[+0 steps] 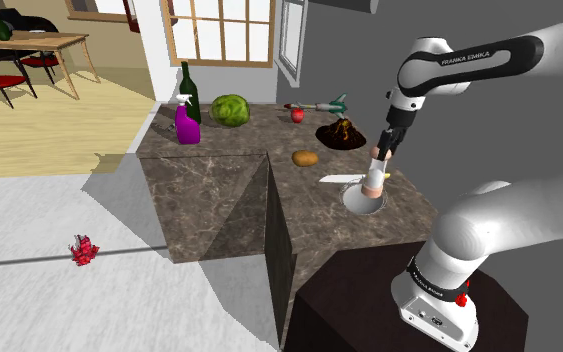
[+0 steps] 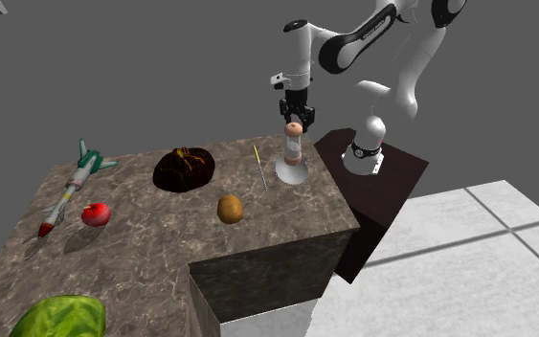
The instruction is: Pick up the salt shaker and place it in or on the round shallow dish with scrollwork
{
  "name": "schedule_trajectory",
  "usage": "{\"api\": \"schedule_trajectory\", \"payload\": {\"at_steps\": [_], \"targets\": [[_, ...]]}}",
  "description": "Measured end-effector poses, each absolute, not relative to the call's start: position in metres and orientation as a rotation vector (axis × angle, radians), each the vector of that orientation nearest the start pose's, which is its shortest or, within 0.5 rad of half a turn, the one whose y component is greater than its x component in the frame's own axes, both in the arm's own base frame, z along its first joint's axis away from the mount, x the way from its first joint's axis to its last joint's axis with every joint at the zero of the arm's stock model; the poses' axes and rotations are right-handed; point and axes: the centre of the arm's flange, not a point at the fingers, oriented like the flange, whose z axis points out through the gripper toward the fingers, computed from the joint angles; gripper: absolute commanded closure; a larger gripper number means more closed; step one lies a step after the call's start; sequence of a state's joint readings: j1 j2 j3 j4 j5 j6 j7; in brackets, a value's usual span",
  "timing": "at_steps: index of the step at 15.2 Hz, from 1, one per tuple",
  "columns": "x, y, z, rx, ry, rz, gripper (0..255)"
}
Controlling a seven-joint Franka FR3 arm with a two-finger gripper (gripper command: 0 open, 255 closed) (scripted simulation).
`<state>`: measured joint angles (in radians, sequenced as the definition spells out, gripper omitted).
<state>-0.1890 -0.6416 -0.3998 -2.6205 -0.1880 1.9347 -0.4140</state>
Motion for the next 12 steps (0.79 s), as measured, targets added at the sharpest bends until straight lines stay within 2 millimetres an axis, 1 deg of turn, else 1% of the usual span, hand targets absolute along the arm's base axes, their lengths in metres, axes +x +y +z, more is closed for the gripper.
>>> {"api": "schedule_trajectory", "payload": {"at_steps": [1, 3, 8, 9, 12], "targets": [[0.2861, -0.2037, 0.4231, -3.053, 0.028, 0.058, 255], [0.2866, -0.2039, 0.4172, -3.053, 0.028, 0.058, 255], [0.2868, -0.2039, 0.4157, -3.053, 0.028, 0.057, 255], [0.2868, -0.2039, 0.4157, -3.053, 0.028, 0.057, 0], [0.2869, -0.2039, 0.4158, -3.053, 0.028, 0.057, 0]]}}
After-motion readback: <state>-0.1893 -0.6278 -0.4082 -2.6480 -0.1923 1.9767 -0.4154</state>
